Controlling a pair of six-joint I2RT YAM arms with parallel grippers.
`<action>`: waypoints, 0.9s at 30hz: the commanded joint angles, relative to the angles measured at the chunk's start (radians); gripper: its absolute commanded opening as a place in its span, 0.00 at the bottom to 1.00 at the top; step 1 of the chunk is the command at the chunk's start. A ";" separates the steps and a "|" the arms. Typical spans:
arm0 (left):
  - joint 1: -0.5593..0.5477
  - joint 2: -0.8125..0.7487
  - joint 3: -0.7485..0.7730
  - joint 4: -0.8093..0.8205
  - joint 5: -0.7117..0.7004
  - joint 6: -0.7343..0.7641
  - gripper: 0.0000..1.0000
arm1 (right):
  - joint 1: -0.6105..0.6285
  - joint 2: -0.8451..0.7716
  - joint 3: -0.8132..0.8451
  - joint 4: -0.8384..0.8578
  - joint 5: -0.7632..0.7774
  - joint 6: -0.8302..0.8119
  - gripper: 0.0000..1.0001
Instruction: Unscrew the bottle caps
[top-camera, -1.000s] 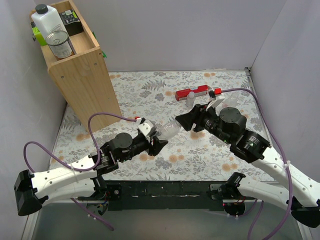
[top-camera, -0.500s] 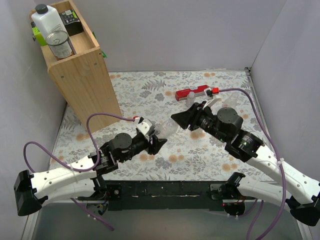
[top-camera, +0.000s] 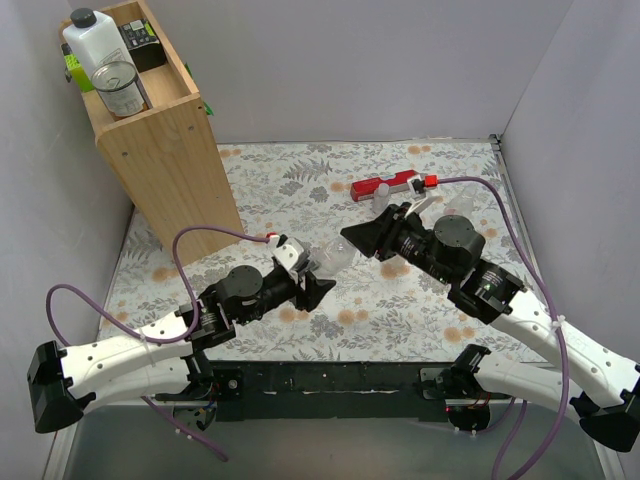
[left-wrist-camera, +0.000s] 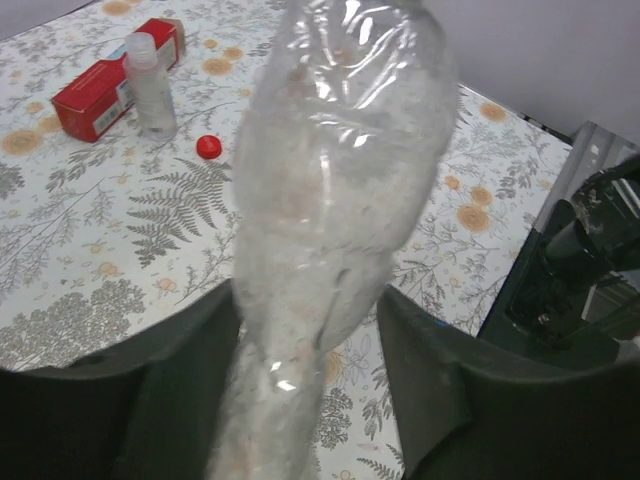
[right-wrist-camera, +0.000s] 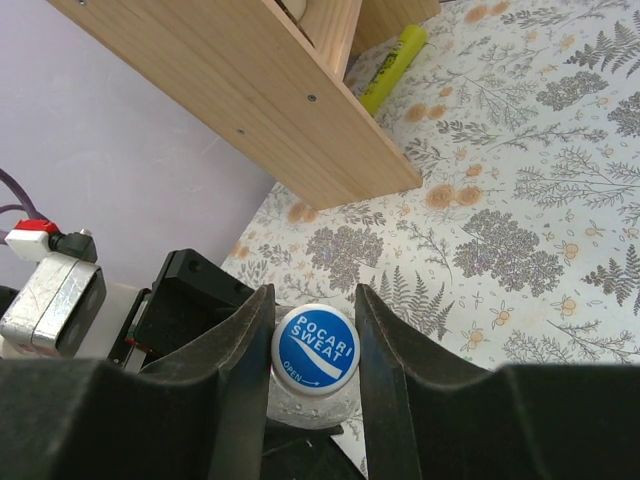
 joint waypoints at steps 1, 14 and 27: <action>0.002 0.009 -0.007 0.049 0.107 0.005 0.59 | 0.007 0.012 -0.002 0.074 -0.088 -0.017 0.01; 0.074 0.029 0.011 0.072 0.407 -0.021 0.21 | 0.007 0.033 0.030 0.102 -0.216 -0.132 0.01; 0.275 0.093 -0.006 0.313 1.053 -0.179 0.12 | 0.004 0.022 0.053 0.122 -0.577 -0.391 0.01</action>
